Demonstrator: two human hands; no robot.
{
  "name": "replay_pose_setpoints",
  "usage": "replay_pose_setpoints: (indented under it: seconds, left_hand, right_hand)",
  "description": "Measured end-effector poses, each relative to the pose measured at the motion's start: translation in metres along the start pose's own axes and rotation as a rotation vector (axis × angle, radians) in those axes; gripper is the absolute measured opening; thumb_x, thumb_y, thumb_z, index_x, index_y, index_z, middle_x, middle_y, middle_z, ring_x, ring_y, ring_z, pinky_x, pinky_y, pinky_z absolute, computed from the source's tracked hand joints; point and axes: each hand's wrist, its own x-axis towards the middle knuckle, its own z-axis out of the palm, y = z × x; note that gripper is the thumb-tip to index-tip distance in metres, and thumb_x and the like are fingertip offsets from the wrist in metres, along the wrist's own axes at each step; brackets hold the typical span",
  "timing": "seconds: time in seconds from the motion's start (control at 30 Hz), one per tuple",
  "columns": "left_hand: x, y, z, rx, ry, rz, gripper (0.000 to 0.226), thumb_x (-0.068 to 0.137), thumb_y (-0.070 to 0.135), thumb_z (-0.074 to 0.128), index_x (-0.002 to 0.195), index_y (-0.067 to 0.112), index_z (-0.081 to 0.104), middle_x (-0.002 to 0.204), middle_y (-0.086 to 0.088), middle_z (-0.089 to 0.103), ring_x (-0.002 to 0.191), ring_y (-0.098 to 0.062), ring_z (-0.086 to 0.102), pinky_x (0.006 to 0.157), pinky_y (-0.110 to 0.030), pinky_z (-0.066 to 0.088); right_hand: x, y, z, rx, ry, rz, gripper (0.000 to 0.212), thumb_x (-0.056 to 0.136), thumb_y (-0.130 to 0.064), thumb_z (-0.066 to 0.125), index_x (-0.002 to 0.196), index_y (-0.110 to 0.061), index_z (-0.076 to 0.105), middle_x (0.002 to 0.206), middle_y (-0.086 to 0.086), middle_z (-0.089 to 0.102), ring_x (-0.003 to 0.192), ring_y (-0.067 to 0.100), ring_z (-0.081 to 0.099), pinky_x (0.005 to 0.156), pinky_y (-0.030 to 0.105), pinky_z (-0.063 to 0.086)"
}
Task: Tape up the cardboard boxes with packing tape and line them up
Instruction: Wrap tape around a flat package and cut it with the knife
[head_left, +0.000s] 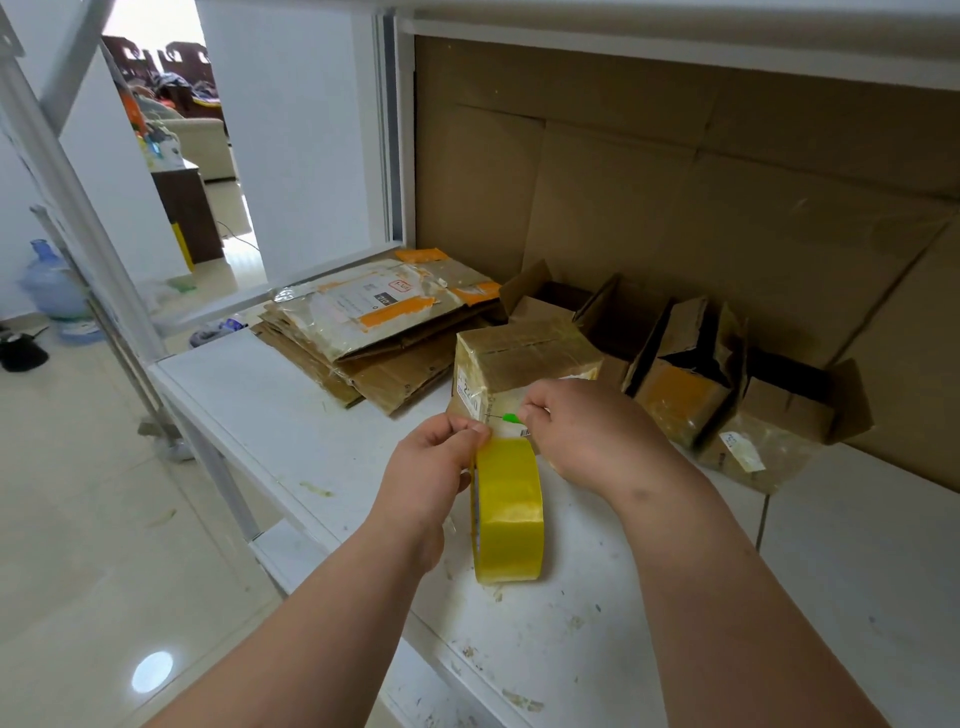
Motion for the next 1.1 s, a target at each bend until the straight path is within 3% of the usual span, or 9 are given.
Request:
replay_pose_setpoints:
  seconds: [0.13,0.33,0.47,0.57,0.9,1.1]
  left_hand:
    - [0.001,-0.001,0.002,-0.019,0.01,0.002,0.008,0.093,0.017,0.062,0.087,0.014,0.068,0.09,-0.013,0.069,0.083,-0.021,0.061,0.083,-0.036,0.05]
    - [0.002,0.001,0.004,-0.019,0.034,-0.015,0.012,0.092,0.017,0.063,0.081,0.018,0.068,0.09,-0.008,0.071,0.083,-0.02,0.062,0.079,-0.035,0.049]
    - [0.002,0.003,0.005,-0.023,0.041,-0.024,0.011,0.092,0.017,0.063,0.081,0.017,0.068,0.085,-0.006,0.069,0.08,-0.019,0.062,0.077,-0.034,0.049]
    - [0.003,0.005,0.003,-0.011,0.038,-0.044,0.01,0.092,0.017,0.063,0.082,0.017,0.068,0.084,-0.006,0.068,0.081,-0.019,0.062,0.078,-0.033,0.048]
    - [0.002,0.013,0.001,-0.058,0.055,-0.089,0.014,0.089,0.01,0.062,0.098,0.002,0.07,0.081,-0.006,0.07,0.068,-0.014,0.062,0.062,-0.024,0.049]
    - [0.002,0.009,0.002,-0.052,-0.016,-0.09,0.011,0.088,0.013,0.067,0.097,0.006,0.07,0.076,0.001,0.071,0.07,-0.013,0.063,0.068,-0.025,0.048]
  right_hand:
    - [0.003,-0.004,-0.003,-0.024,0.0,-0.013,0.025,0.102,-0.033,0.043,0.084,-0.023,0.057,0.075,-0.002,0.056,0.072,0.019,0.053,0.056,0.029,0.035]
    - [0.009,-0.009,0.0,-0.14,0.013,-0.024,0.025,0.101,-0.027,0.047,0.076,-0.025,0.049,0.071,-0.003,0.052,0.067,0.017,0.051,0.05,0.027,0.029]
    - [0.01,-0.002,0.004,-0.083,0.017,-0.022,0.035,0.102,-0.033,0.045,0.068,-0.024,0.044,0.069,-0.004,0.05,0.066,0.017,0.049,0.05,0.028,0.027]
    - [0.009,0.006,0.003,-0.026,0.008,-0.013,0.03,0.103,-0.035,0.043,0.076,-0.024,0.052,0.07,-0.004,0.051,0.063,0.011,0.045,0.051,0.028,0.028]
    - [0.009,0.048,0.018,-0.079,0.068,0.117,0.02,0.103,-0.036,0.041,0.095,-0.028,0.059,0.082,-0.007,0.055,0.077,0.019,0.056,0.053,0.027,0.033]
    - [0.001,0.066,0.04,-0.037,-0.033,0.209,0.021,0.102,-0.031,0.042,0.11,-0.026,0.061,0.107,0.0,0.066,0.09,0.022,0.056,0.076,0.031,0.046]
